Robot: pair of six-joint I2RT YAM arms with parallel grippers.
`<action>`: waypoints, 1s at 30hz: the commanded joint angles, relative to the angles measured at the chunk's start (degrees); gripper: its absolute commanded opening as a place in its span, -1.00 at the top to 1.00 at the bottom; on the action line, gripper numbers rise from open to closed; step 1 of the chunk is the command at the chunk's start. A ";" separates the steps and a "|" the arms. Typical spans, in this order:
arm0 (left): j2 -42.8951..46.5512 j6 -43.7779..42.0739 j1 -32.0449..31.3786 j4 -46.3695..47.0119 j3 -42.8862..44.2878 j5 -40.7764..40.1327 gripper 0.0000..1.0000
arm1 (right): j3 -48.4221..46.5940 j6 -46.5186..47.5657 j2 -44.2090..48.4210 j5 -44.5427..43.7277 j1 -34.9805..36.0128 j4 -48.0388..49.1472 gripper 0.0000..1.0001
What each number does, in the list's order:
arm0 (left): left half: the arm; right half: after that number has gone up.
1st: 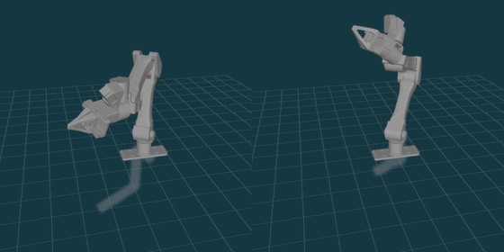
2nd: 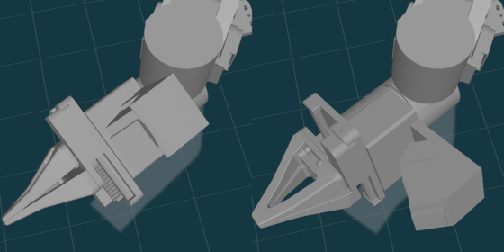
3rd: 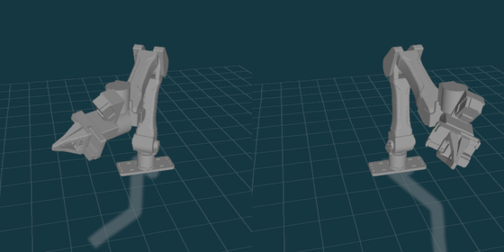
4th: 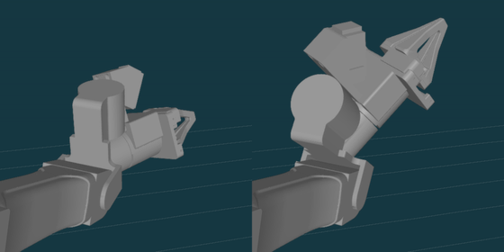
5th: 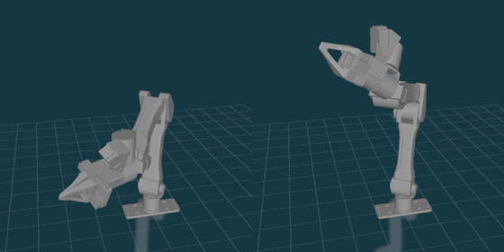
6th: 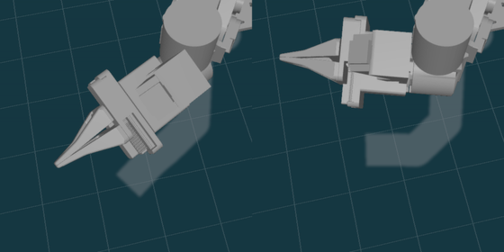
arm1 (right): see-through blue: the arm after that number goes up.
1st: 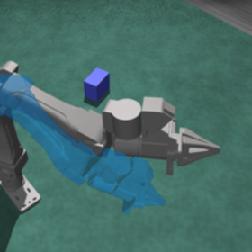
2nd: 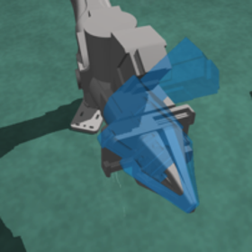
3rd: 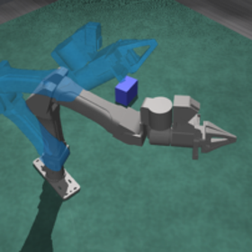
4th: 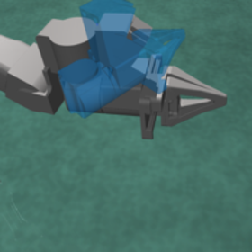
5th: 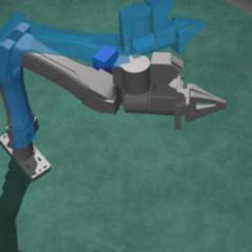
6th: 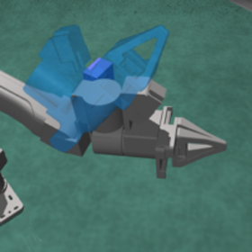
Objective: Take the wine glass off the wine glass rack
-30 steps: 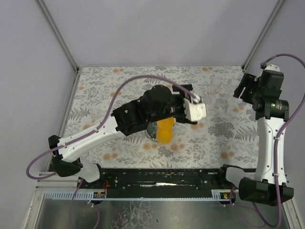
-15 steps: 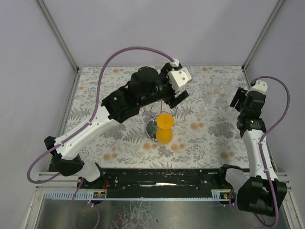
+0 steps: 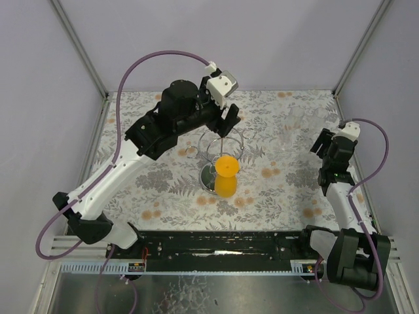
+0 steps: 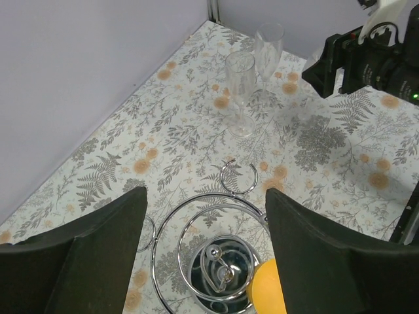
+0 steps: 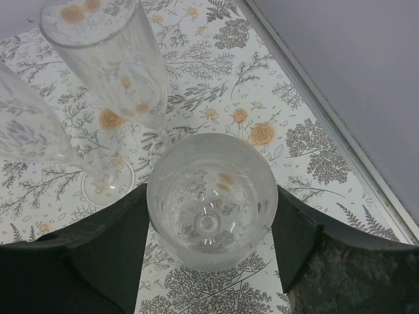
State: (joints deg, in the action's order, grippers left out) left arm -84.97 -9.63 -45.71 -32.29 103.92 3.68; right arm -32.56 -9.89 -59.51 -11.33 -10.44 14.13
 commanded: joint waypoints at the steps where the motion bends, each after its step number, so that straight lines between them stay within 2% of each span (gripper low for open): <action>1: 2.14 2.56 1.11 -0.14 -0.65 1.45 -0.42 | 0.45 -0.89 -1.23 -0.68 0.25 9.25 0.30; 6: 2.13 3.41 2.22 -0.14 -0.76 2.15 -0.42 | 1.53 0.21 -2.10 -0.52 0.25 9.99 0.23; 8: 2.15 3.58 2.36 -0.14 -0.67 2.32 -0.42 | 1.79 0.84 -2.11 -0.43 0.24 9.86 0.05; 10: 2.08 3.77 2.49 -0.14 -0.80 2.70 -0.42 | 1.79 1.26 -2.12 -0.67 0.24 9.64 -0.28; 12: 2.08 3.85 2.49 -0.14 -0.89 2.88 -0.42 | 1.73 1.44 -1.88 -1.12 0.20 9.15 -0.45; 16: 2.25 4.06 2.65 -0.25 -1.39 3.21 -0.42 | 1.33 1.73 -0.96 -0.97 0.29 7.90 -0.67; 21: 2.67 4.47 2.72 -0.23 -2.24 3.64 -0.42 | 0.18 1.65 0.34 0.49 0.24 5.56 -0.83; 22: 2.74 4.57 2.67 -0.23 -2.42 3.63 -0.42 | -0.03 1.65 0.62 0.60 0.24 5.27 -0.98; 30: 4.27 5.89 3.35 -0.02 -3.91 3.54 -0.42 | -3.32 2.47 4.34 0.31 0.25 1.13 -0.98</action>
State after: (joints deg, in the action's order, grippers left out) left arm -83.20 -5.61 -43.27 -33.08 100.79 6.72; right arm -31.79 -8.51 -58.19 -10.83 -10.44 15.75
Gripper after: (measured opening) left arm 0.709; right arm 0.987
